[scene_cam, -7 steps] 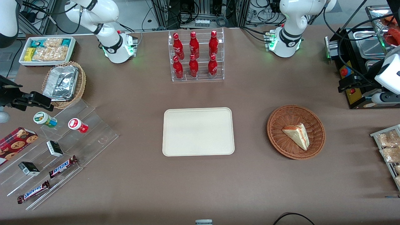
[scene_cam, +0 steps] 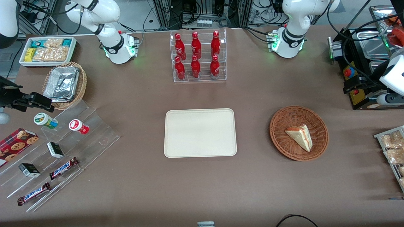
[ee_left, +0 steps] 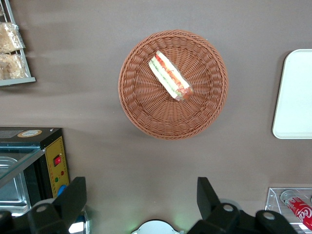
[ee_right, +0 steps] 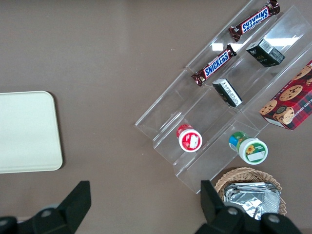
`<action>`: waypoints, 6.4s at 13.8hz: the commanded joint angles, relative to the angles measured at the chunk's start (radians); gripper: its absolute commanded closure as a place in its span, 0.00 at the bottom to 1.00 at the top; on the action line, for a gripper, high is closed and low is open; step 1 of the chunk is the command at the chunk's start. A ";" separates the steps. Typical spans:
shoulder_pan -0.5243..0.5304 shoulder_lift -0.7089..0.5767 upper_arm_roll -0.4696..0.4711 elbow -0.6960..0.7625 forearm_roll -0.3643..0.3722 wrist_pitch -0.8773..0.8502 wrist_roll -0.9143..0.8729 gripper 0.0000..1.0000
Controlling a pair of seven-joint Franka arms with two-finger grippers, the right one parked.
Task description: Place sandwich from basket to tray
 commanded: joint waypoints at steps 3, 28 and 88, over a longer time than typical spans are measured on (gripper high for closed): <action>-0.013 0.012 0.000 -0.113 0.052 0.132 -0.114 0.00; -0.088 0.168 -0.005 -0.641 0.043 0.988 -0.792 0.00; -0.794 0.606 -0.016 0.265 0.086 0.496 -1.033 0.01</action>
